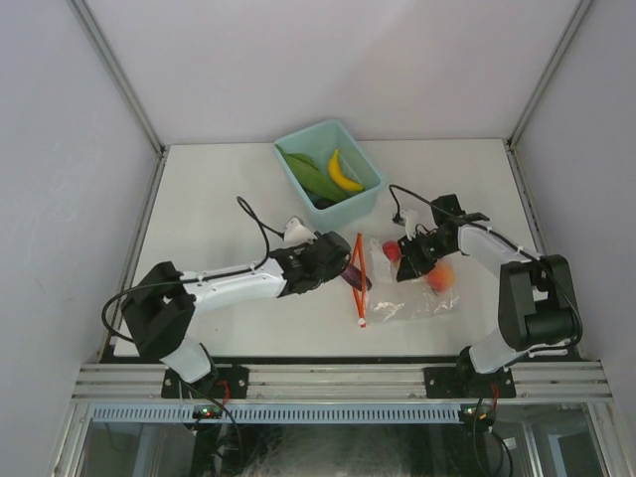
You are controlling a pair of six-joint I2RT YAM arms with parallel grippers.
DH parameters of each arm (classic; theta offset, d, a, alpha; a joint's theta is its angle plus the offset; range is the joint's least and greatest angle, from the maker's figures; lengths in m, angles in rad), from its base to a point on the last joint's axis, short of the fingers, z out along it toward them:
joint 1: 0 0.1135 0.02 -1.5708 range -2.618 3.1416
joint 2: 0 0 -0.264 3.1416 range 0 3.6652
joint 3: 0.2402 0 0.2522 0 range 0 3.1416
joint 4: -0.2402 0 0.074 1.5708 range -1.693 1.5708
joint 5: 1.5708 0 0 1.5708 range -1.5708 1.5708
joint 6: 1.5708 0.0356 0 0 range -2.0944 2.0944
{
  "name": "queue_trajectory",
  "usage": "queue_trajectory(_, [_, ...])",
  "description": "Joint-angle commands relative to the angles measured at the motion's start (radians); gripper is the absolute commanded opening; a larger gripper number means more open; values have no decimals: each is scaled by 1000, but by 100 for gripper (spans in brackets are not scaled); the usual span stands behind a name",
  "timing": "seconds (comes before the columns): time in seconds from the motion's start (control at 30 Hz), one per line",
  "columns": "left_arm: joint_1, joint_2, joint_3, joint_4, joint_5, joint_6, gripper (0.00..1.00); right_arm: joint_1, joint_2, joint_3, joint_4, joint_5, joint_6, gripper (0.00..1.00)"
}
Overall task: Open the zip-top bag and remove the fake food
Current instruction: Pick up the fake vegetable from the zipper food storage bag, then place the fake vegetable in the bin.
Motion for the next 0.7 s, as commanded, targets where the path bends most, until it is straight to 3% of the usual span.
queue_trajectory(0.0, [4,-113,-67,100,-131,139,0,-25,-82,32,1,-112,-16,20])
queue_trajectory(0.27, [0,-271,-196,208,-226,353,0,-61,-170,76,-60,-333,-73,32])
queue_trajectory(0.33, [-3,-321,-238,250,-243,421,0,-57,-195,87,-65,-397,-92,39])
queue_trajectory(0.5, [-6,-478,-368,392,-230,568,0,-28,-271,92,-9,-533,-114,67])
queue_trajectory(0.67, [-5,-619,-526,684,-146,675,0,29,-313,92,99,-609,-61,79])
